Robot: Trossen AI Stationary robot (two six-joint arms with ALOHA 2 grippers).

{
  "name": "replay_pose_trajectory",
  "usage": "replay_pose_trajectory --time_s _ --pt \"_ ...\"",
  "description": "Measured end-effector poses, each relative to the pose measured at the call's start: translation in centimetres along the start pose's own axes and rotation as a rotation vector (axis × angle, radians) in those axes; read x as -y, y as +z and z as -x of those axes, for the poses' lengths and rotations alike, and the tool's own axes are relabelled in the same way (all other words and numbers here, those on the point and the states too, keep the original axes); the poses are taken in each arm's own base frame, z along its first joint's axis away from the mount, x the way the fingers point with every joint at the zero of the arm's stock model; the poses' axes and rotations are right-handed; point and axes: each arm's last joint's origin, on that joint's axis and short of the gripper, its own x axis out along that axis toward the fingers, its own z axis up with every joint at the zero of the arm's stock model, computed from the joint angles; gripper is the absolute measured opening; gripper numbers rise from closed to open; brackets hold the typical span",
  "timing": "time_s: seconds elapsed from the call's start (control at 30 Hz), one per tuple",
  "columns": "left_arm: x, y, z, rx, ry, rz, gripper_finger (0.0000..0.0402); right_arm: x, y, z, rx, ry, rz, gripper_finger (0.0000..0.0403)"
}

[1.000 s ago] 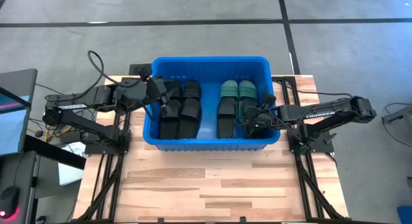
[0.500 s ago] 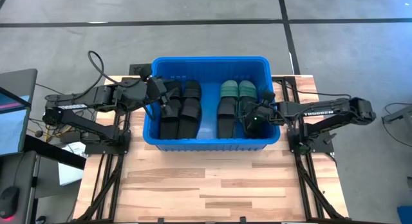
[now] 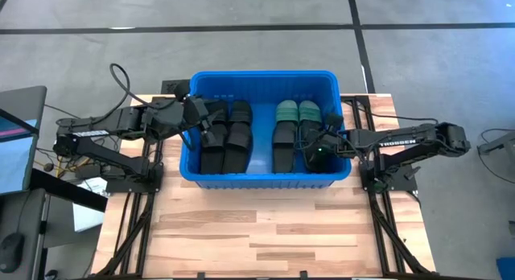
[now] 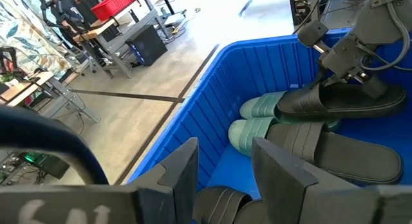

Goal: Pick and place slides into bin
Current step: Put the black slide into the blue bin

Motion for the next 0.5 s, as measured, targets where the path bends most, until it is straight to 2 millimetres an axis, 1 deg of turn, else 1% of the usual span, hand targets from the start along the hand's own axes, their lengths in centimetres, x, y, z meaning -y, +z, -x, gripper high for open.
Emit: replay_pose_trajectory --time_s 0.27,0.5 --pt "0.0 -0.01 0.0 -0.001 0.0 -0.001 0.0133 -0.45 0.02 0.26 0.012 0.005 0.021 0.0" --pt "0.02 -0.08 -0.01 -0.008 0.0 -0.011 0.0133 -0.71 0.05 0.44 0.02 0.005 0.002 0.0"
